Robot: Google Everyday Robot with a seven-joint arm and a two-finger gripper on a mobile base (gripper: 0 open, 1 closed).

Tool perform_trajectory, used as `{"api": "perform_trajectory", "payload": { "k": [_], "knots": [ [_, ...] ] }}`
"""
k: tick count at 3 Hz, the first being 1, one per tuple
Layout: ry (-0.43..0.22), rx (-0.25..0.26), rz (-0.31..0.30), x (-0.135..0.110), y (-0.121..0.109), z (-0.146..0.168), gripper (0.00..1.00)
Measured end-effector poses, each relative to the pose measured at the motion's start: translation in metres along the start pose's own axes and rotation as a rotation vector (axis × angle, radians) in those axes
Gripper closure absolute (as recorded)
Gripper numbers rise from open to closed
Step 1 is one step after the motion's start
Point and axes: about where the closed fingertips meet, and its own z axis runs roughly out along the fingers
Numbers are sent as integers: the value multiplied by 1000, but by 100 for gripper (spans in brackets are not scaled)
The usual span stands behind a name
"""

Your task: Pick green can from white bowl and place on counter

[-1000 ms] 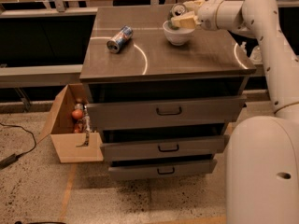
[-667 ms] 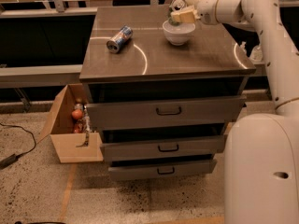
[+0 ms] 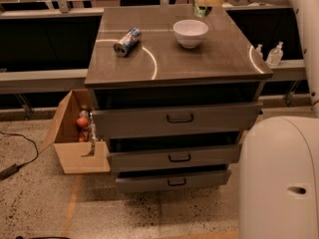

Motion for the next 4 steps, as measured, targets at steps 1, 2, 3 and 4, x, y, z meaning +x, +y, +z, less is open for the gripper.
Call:
{"api": "perform_trajectory", "payload": {
  "k": [1, 2, 3, 4],
  "knots": [
    [101, 42, 32, -6, -12, -32, 100],
    [193, 60, 81, -2, -15, -56, 100],
    [266, 61, 153, 12, -13, -74, 100],
    [311, 32, 238, 28, -3, -79, 100]
  ]
}}
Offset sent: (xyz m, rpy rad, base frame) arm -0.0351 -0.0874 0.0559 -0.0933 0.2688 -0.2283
